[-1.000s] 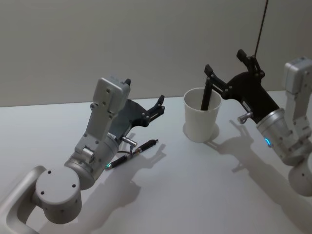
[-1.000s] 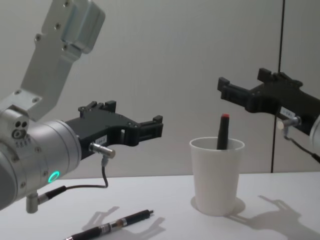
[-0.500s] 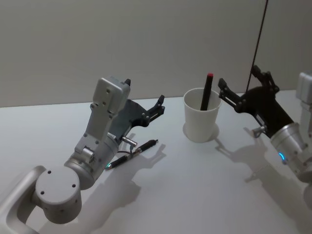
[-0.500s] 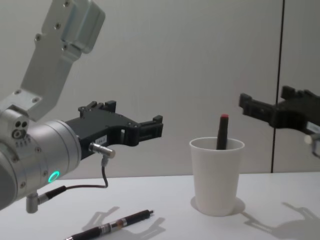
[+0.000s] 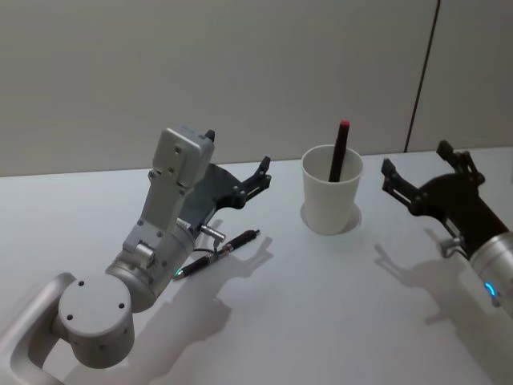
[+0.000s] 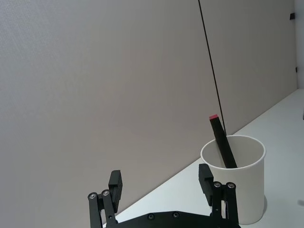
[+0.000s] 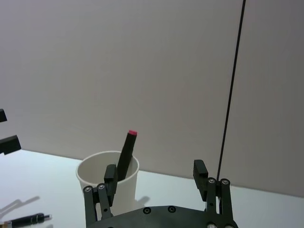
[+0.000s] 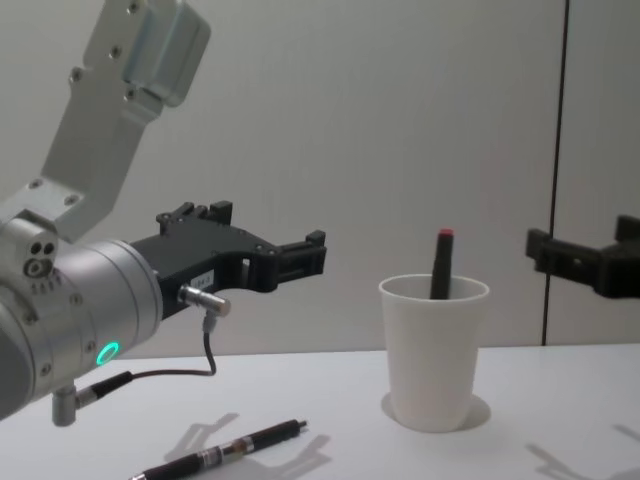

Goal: Place the pen into the pen holder.

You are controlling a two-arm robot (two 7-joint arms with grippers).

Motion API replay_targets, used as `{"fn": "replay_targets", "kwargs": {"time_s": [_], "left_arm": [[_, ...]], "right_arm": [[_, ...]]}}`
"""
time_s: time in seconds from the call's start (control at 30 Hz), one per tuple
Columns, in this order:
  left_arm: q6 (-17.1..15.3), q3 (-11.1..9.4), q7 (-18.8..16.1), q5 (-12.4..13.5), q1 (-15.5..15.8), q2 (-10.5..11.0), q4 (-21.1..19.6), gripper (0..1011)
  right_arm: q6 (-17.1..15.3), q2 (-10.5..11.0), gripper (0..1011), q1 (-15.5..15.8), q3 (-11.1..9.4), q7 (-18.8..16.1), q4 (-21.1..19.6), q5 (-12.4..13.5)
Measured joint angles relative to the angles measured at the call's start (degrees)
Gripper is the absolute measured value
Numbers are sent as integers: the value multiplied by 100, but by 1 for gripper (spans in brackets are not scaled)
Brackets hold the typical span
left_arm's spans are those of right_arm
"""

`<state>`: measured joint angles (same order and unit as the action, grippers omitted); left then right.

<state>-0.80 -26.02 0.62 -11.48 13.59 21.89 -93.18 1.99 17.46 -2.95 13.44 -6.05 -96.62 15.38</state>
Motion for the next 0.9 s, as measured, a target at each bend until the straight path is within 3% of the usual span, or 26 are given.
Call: {"fn": "replay_targets", "kwargs": {"time_s": [0.33, 0.9], "left_arm": [[0, 0, 0, 0, 0, 0, 0, 1001], [1, 12, 74, -16, 10, -8, 14, 1001]], "right_arm": [[-375, 179, 1001, 357, -52, 211, -435, 108], [-397, 188, 1002, 380, -53, 223, -461, 114]]}}
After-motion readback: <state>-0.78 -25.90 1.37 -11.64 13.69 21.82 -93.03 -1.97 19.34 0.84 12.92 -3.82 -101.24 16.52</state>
